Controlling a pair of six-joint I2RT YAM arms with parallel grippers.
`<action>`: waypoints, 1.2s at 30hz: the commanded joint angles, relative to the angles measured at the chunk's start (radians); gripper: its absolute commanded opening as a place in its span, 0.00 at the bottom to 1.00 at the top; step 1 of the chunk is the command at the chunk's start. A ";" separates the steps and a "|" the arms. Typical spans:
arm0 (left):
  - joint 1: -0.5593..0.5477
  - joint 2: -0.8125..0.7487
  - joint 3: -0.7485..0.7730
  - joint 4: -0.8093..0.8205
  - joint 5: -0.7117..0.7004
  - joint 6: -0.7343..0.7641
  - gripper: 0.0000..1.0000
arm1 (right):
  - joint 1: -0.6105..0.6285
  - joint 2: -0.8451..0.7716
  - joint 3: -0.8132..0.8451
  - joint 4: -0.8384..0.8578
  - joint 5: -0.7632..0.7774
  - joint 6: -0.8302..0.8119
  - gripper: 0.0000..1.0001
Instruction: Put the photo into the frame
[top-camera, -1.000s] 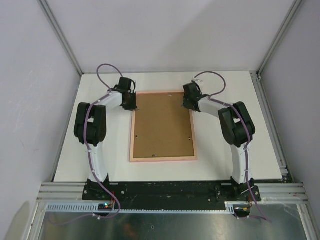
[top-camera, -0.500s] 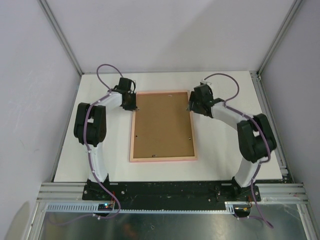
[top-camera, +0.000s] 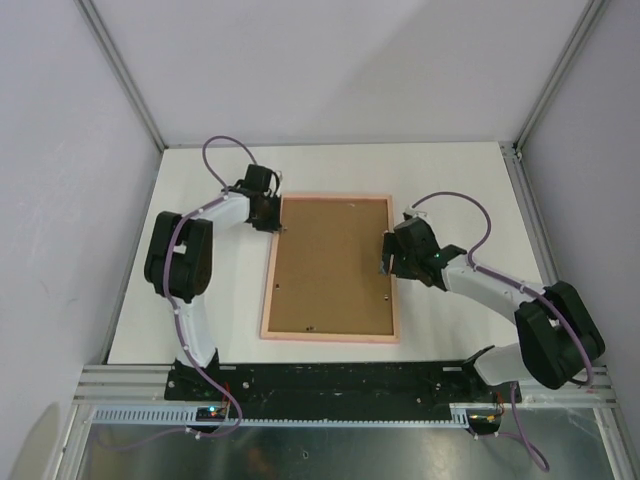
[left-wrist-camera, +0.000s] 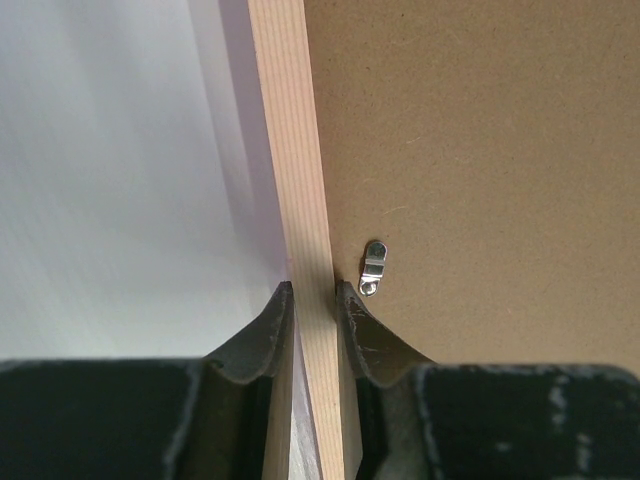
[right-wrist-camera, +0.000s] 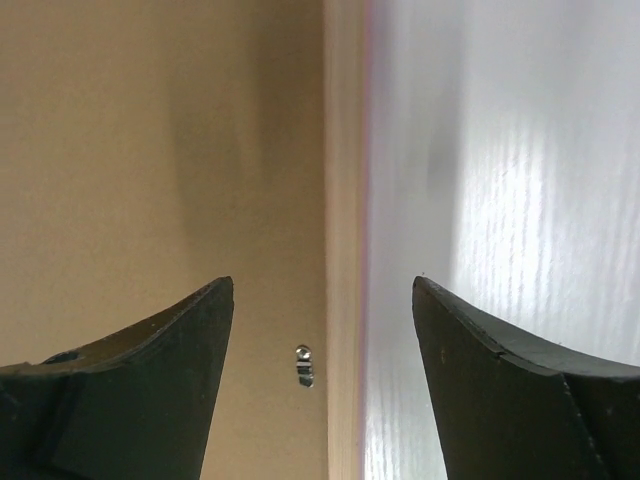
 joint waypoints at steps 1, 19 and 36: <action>-0.020 -0.088 -0.054 -0.048 0.065 0.003 0.00 | 0.065 -0.076 -0.048 -0.013 0.036 0.057 0.77; -0.020 -0.178 -0.162 -0.040 -0.053 -0.224 0.00 | 0.331 -0.222 -0.194 -0.158 0.124 0.250 0.77; -0.014 -0.171 -0.144 -0.023 -0.064 -0.252 0.00 | 0.318 -0.163 -0.233 -0.096 0.137 0.240 0.54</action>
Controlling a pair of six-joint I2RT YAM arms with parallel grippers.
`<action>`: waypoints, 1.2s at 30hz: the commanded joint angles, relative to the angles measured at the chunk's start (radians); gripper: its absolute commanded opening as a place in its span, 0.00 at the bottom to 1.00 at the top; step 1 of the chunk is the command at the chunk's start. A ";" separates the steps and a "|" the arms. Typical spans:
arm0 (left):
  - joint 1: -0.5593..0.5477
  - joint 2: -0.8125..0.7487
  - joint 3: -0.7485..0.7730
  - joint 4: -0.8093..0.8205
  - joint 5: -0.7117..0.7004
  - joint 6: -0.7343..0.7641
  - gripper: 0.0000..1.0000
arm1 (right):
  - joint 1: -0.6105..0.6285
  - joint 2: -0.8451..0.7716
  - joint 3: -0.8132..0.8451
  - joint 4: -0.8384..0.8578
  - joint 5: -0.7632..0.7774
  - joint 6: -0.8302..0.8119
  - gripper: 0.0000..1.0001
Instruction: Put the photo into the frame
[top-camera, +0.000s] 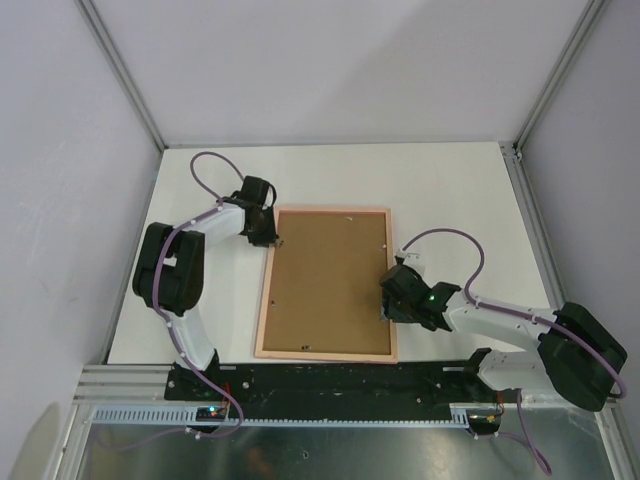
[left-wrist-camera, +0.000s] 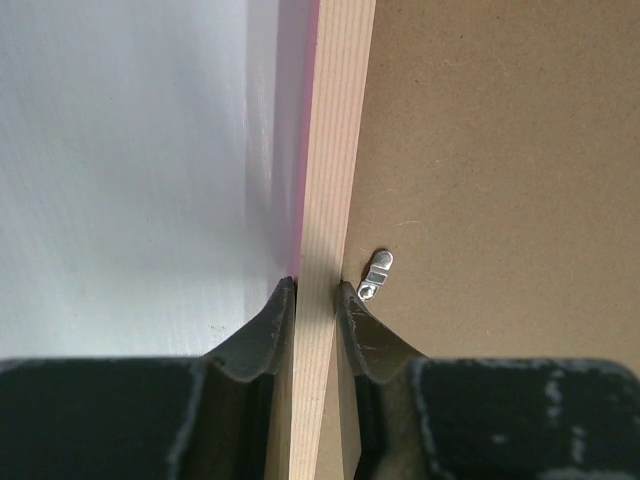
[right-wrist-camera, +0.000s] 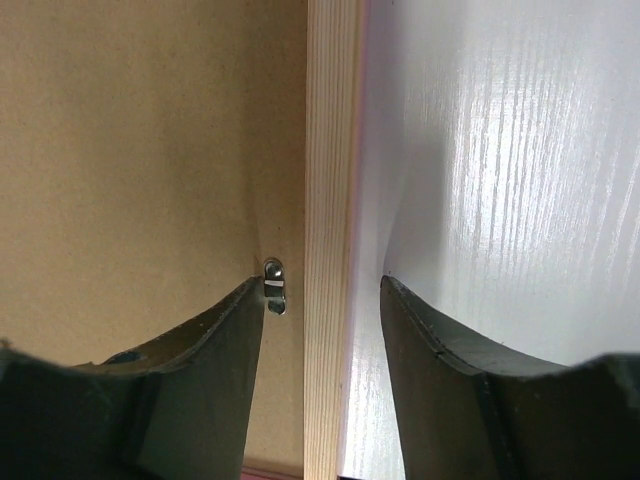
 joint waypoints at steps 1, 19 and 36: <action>0.002 -0.037 0.021 0.018 -0.010 -0.051 0.00 | -0.009 0.022 0.000 0.008 0.035 -0.007 0.53; 0.040 -0.015 0.049 0.023 0.065 -0.056 0.00 | -0.025 0.036 0.002 0.010 0.038 -0.041 0.18; 0.066 -0.047 -0.031 0.082 0.007 -0.151 0.00 | -0.326 0.181 0.253 0.119 -0.074 -0.058 0.73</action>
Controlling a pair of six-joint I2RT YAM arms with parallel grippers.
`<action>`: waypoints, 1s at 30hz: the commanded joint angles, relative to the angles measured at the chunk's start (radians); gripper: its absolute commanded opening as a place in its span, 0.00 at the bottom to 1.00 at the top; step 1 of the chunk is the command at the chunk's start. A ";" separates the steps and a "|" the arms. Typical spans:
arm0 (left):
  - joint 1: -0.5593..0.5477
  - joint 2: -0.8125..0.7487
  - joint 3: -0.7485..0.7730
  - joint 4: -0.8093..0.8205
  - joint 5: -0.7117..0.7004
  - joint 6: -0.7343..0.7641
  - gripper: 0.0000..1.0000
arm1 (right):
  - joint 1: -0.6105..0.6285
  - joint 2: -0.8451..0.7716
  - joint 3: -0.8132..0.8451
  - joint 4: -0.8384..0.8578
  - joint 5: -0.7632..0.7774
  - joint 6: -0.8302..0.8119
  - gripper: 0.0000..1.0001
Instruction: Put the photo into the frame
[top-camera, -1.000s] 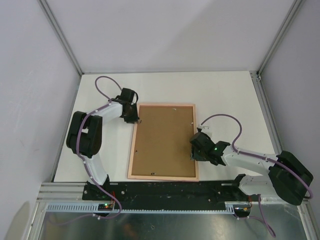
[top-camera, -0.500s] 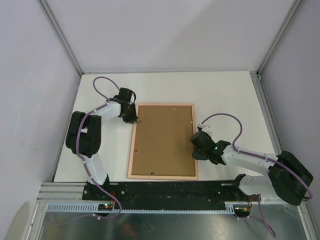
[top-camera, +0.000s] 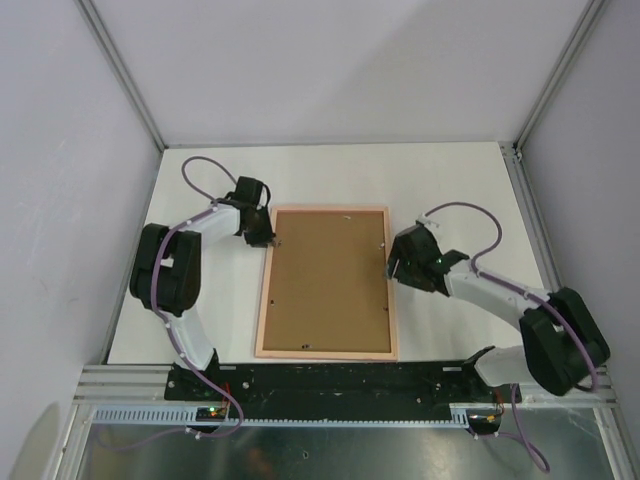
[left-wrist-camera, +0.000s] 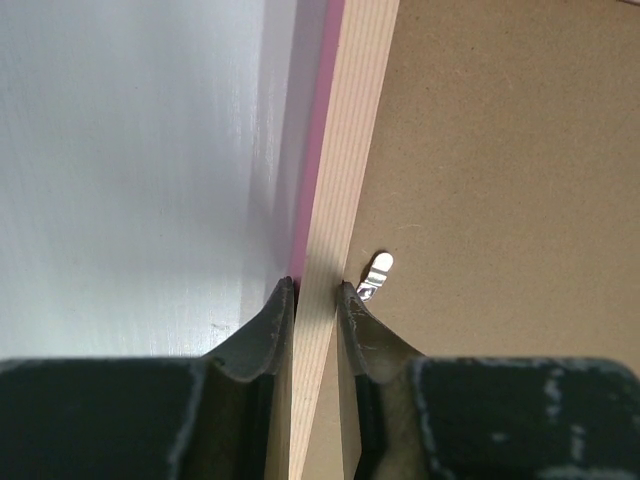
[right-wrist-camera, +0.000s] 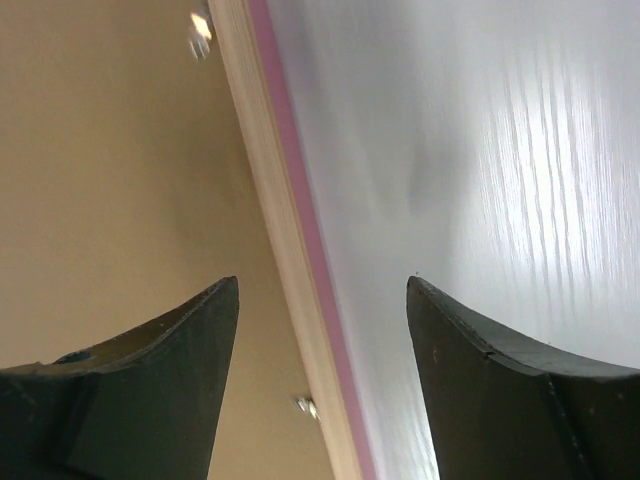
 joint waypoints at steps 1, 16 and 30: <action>0.028 -0.037 -0.018 0.068 -0.019 -0.102 0.00 | -0.082 0.140 0.149 0.098 -0.032 -0.044 0.73; 0.031 -0.025 -0.082 0.131 0.014 -0.155 0.00 | -0.190 0.514 0.471 0.109 0.013 -0.117 0.70; 0.029 -0.035 -0.087 0.134 0.026 -0.153 0.00 | -0.184 0.599 0.521 0.106 0.067 -0.154 0.69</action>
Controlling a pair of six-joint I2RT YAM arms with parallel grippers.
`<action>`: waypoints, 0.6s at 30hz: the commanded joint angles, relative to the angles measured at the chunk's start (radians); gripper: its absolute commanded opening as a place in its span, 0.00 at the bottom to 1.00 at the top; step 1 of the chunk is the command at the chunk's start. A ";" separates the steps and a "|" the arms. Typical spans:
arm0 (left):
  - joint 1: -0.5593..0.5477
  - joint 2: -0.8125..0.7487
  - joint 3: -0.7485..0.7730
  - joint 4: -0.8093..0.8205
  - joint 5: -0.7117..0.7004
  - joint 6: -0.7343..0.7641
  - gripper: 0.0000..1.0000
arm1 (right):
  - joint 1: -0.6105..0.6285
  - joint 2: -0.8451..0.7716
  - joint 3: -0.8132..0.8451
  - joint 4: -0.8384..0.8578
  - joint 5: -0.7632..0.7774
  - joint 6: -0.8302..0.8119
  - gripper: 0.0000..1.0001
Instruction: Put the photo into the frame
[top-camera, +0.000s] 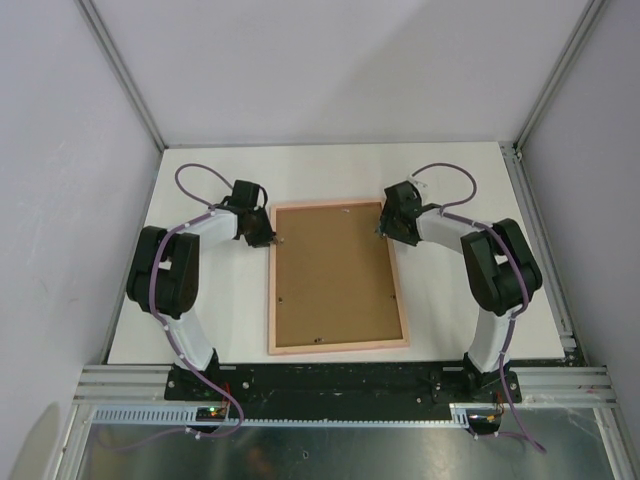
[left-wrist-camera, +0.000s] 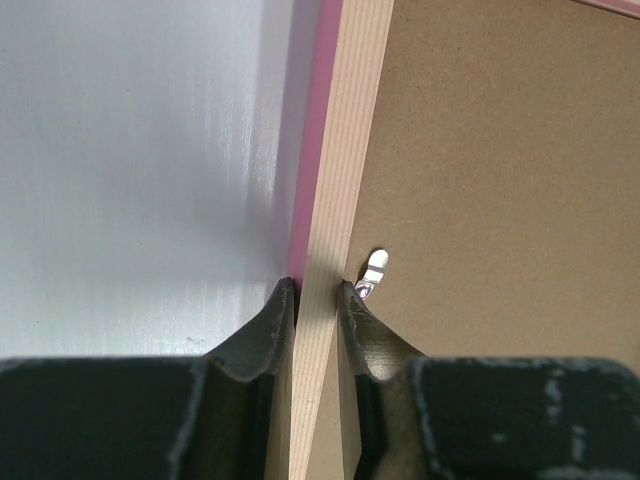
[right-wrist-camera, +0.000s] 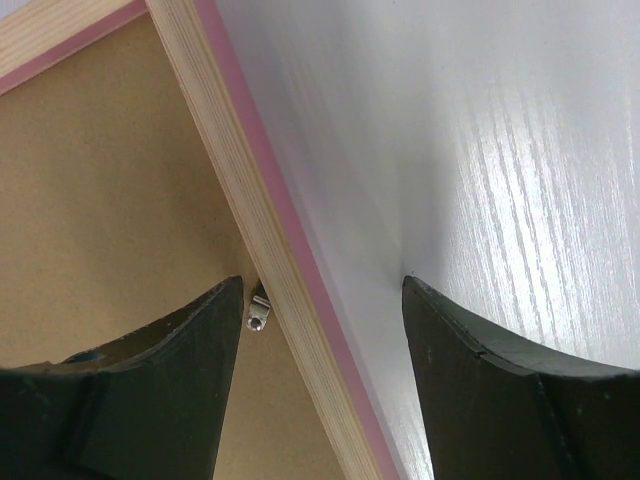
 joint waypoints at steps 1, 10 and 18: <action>0.013 -0.013 -0.021 0.023 -0.012 -0.045 0.00 | 0.010 0.037 0.046 -0.012 0.053 -0.025 0.69; 0.013 -0.016 -0.019 0.024 -0.012 -0.048 0.00 | 0.047 0.052 0.069 -0.084 0.123 -0.076 0.59; 0.014 -0.016 -0.020 0.026 -0.016 -0.050 0.00 | 0.069 0.046 0.069 -0.105 0.105 -0.110 0.48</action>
